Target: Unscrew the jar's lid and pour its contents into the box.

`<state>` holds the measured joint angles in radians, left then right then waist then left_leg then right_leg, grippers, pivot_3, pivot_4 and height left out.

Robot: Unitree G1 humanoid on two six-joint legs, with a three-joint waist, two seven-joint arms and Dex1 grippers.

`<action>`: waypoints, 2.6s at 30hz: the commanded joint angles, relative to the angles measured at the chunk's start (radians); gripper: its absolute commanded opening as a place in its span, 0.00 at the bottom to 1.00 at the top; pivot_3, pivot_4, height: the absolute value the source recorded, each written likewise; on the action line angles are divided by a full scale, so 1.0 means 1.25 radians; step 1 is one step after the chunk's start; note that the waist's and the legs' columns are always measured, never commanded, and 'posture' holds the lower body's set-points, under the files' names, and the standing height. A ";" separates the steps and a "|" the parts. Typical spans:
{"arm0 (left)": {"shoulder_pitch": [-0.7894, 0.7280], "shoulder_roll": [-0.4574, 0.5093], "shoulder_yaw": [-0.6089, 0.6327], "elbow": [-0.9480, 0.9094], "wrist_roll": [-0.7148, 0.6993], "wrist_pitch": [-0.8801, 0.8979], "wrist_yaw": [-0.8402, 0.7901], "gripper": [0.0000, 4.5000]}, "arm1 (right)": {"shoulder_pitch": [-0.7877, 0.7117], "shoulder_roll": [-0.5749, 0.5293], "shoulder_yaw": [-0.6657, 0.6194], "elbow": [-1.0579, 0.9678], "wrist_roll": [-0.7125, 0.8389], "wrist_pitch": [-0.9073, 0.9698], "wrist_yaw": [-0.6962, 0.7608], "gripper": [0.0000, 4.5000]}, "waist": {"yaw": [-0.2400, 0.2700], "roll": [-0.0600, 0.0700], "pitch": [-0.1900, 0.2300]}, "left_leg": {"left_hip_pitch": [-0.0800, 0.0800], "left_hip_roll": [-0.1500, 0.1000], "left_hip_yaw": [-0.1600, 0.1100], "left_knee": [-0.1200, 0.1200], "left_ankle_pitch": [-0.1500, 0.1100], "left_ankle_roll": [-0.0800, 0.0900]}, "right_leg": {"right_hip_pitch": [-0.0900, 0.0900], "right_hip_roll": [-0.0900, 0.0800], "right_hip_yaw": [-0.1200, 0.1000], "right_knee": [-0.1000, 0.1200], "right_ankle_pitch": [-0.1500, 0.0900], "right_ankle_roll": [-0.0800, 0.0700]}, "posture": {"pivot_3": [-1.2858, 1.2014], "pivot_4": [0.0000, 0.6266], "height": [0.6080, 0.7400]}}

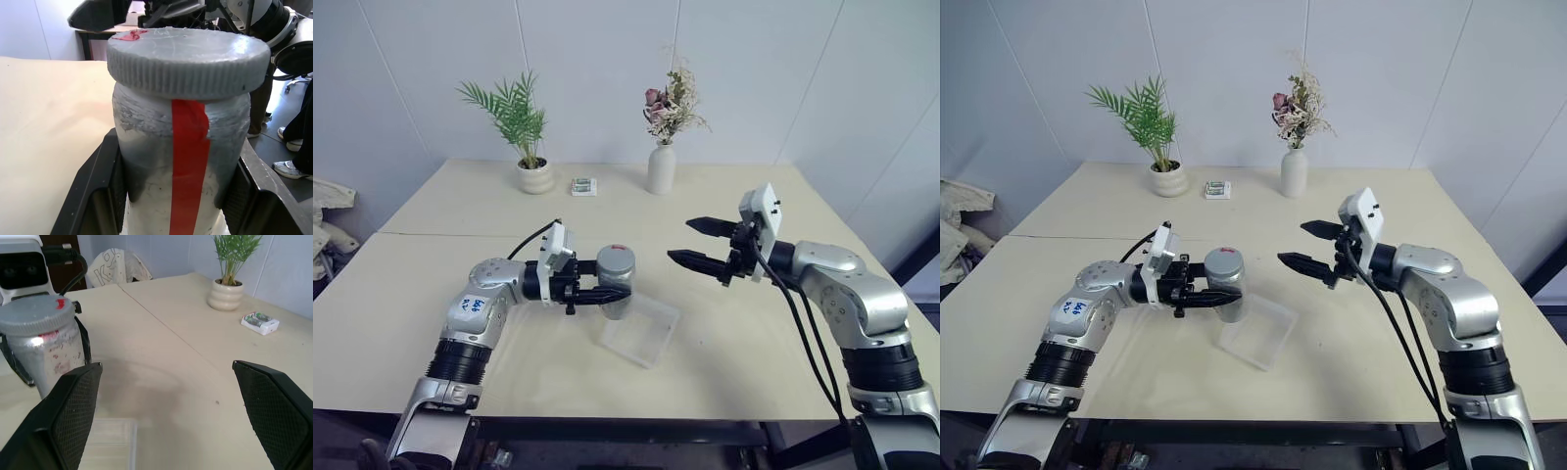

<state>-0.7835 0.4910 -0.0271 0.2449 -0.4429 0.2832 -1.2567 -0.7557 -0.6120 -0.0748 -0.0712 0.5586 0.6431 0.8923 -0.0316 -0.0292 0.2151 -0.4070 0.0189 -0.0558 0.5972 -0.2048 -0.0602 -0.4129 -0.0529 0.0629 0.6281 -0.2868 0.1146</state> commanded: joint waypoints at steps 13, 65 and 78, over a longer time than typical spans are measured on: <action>-0.024 -0.005 0.009 -0.005 0.002 -0.018 0.002 0.46 | -0.056 0.140 0.086 -0.194 0.113 0.107 -0.101 1.00 | 0.002 0.000 0.000 | 0.000 0.001 0.000 0.001 0.000 0.000 | 0.000 0.001 0.000 0.000 0.000 0.000 | 0.52 0.24 1.00; -0.023 -0.003 0.008 -0.009 -0.002 -0.016 0.007 0.46 | -0.086 0.119 0.107 -0.106 0.023 0.074 -0.063 1.00 | 0.000 0.000 0.000 | 0.000 0.001 0.000 0.000 0.000 0.000 | 0.000 0.002 0.000 0.000 0.000 0.000 | 0.52 0.24 1.00; -0.023 -0.002 0.008 -0.007 -0.001 -0.017 0.006 0.46 | -0.072 0.091 0.095 -0.120 0.062 0.096 -0.041 1.00 | 0.001 0.000 0.000 | 0.000 0.001 0.000 0.000 0.000 0.000 | 0.000 0.002 0.000 0.000 0.000 0.000 | 0.52 0.24 1.00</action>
<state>-0.7922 0.4816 -0.0277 0.2505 -0.4401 0.2778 -1.2363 -0.8433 -0.4847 0.0828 -0.1902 0.6180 0.7656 0.8380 -0.0309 -0.0290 0.2152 -0.4071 0.0207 -0.0561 0.5971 -0.2048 -0.0603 -0.4133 -0.0507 0.0631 0.6284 -0.2869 0.1141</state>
